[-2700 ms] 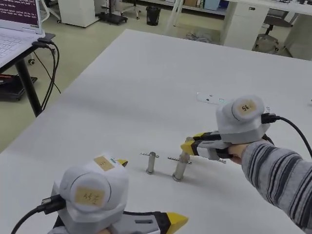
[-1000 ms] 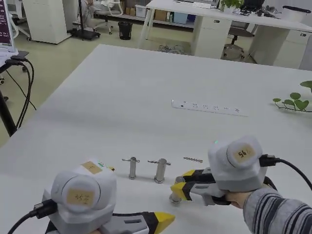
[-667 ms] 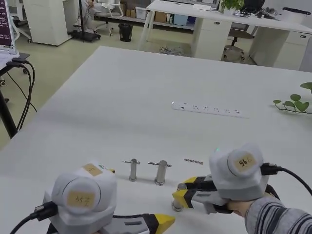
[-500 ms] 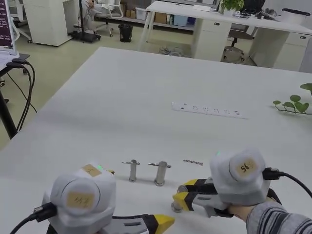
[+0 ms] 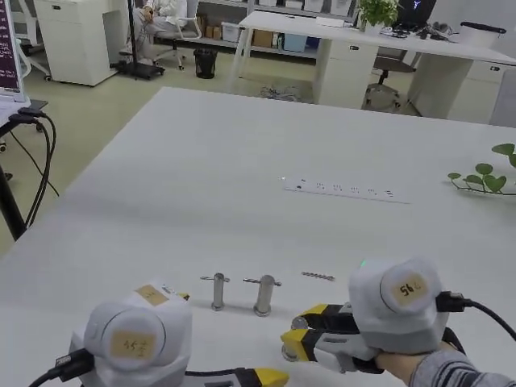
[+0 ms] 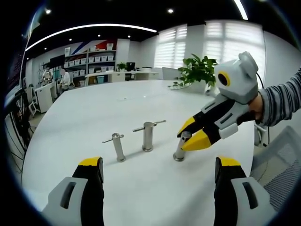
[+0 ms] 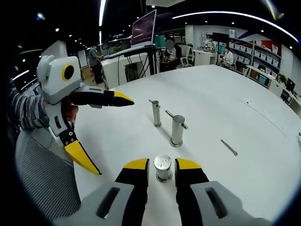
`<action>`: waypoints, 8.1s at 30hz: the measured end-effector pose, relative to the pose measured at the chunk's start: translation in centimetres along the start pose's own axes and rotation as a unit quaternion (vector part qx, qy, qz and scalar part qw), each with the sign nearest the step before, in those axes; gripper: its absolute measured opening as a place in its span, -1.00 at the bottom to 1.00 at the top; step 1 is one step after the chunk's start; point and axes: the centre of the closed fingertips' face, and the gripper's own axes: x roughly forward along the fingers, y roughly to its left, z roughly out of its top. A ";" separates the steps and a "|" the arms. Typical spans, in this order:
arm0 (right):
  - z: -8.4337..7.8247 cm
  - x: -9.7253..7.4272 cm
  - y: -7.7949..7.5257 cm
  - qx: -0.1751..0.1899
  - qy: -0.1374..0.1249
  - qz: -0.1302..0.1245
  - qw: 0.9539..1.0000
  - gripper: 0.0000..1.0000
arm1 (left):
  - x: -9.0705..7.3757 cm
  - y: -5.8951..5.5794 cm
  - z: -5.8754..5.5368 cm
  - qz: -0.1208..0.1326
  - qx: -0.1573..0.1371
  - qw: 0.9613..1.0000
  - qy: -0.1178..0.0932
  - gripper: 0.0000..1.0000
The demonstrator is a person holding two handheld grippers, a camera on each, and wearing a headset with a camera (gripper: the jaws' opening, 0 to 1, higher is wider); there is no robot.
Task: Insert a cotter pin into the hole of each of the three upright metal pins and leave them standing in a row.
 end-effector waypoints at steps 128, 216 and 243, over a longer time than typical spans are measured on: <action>1.5 0.7 -10.4 -0.195 0.152 0.022 0.969 -1.00 | -0.3 0.3 0.1 -0.011 -0.017 1.000 0.001 0.57; 2.7 -5.1 2.7 -0.297 0.048 0.115 0.947 -0.93 | -0.5 -6.4 5.0 -0.186 -0.091 0.978 -0.016 -1.00; 1.1 -6.0 6.0 -0.234 0.048 0.200 0.950 -0.97 | -2.7 -8.6 4.7 -0.254 -0.033 0.966 -0.032 -1.00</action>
